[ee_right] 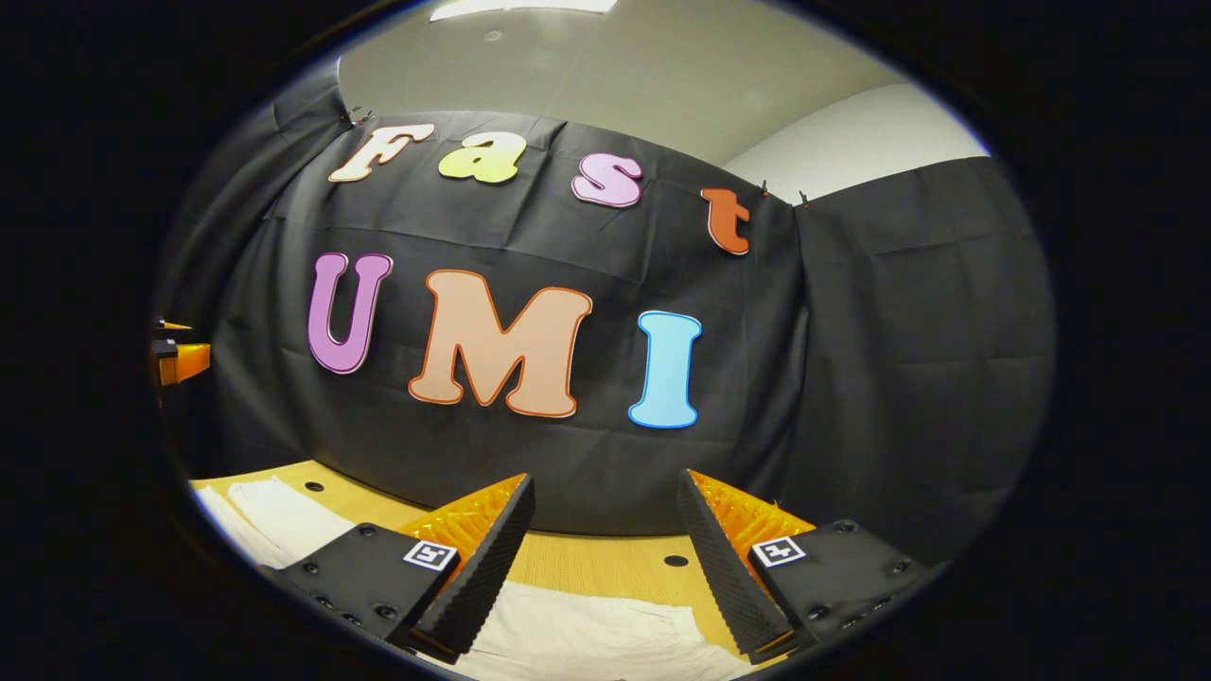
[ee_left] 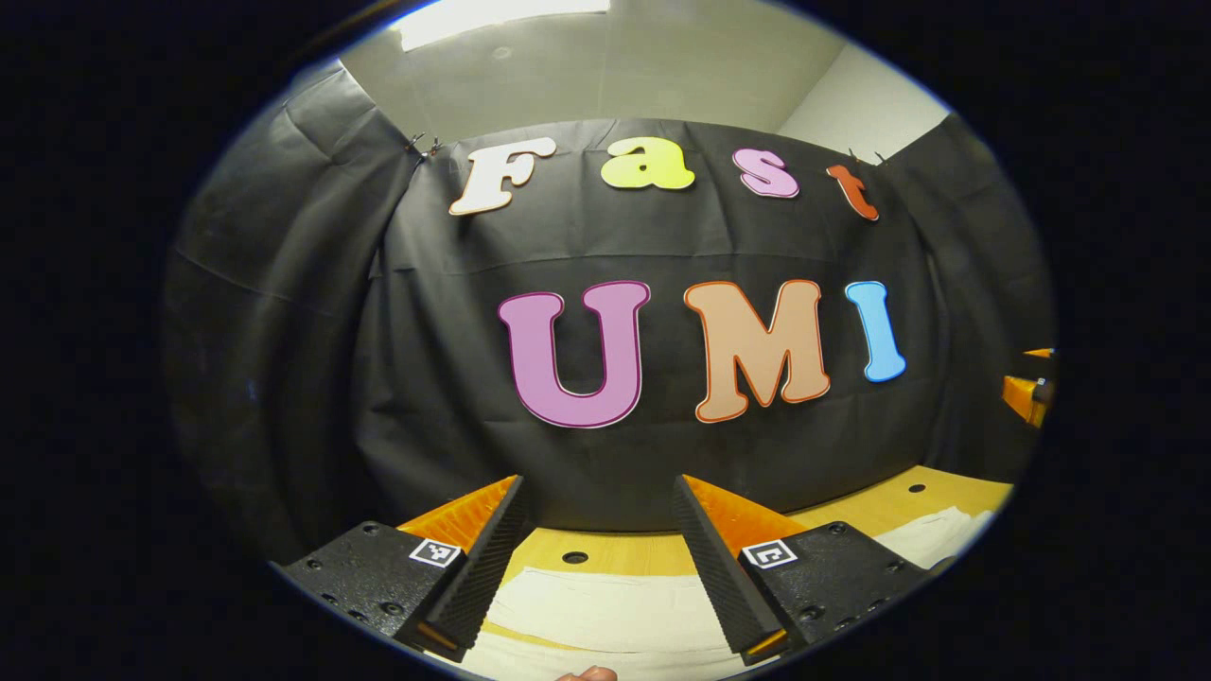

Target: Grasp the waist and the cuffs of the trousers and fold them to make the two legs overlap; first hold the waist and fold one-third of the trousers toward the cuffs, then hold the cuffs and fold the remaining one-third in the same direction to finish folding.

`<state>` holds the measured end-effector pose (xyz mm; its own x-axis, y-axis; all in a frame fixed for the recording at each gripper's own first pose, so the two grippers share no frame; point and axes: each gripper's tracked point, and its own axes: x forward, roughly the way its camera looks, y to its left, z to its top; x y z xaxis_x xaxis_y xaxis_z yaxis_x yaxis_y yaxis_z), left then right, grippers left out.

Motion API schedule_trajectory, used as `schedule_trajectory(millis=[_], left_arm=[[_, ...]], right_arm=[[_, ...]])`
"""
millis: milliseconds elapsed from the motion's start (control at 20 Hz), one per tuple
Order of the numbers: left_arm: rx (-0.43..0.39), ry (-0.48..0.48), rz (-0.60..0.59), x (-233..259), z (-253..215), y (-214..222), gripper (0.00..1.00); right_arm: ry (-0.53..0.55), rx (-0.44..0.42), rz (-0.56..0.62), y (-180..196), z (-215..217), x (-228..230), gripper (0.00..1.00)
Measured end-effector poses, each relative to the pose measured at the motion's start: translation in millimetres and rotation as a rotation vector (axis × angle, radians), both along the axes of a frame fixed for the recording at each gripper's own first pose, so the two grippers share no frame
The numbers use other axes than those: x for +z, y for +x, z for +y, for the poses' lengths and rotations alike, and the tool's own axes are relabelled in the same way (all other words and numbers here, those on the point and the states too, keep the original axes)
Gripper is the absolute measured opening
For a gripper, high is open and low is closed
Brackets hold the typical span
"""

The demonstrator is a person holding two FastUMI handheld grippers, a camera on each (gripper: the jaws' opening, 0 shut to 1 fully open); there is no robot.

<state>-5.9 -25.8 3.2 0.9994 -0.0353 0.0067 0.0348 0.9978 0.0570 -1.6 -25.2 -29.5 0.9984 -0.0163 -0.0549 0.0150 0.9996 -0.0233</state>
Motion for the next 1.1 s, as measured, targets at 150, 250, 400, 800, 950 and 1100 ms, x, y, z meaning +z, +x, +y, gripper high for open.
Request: schedule_trajectory(millis=[150, 250, 400, 800, 950, 1100], left_arm=[[-0.002, 0.004, 0.003, -0.3, -4.5, 1.4, 0.92], [0.0, 0.008, 0.016, -4.0, -5.5, 0.9, 0.92], [0.007, 0.02, 0.016, -6.8, -6.6, -2.3, 0.94], [0.009, 0.034, 0.04, -19.6, -13.8, -9.4, 0.95], [0.019, 0.027, 0.056, -25.5, -12.3, -10.1, 0.95], [0.024, 0.033, 0.072, -32.0, -12.5, -11.3, 0.95]], right_arm=[[-0.027, 0.0, 0.006, 0.0, -6.4, -8.0, 0.97], [-0.082, 0.009, 0.022, -1.8, -13.7, -22.4, 0.97], [-0.226, 0.052, 0.089, -13.0, -29.2, -60.3, 0.99], [-0.655, 0.286, 0.256, -79.0, -54.0, -160.4, 1.0], [-0.757, 0.393, 0.302, -99.9, -53.8, -192.8, 0.98], [-0.817, 0.483, 0.347, -121.6, -54.7, -218.3, 0.98]])
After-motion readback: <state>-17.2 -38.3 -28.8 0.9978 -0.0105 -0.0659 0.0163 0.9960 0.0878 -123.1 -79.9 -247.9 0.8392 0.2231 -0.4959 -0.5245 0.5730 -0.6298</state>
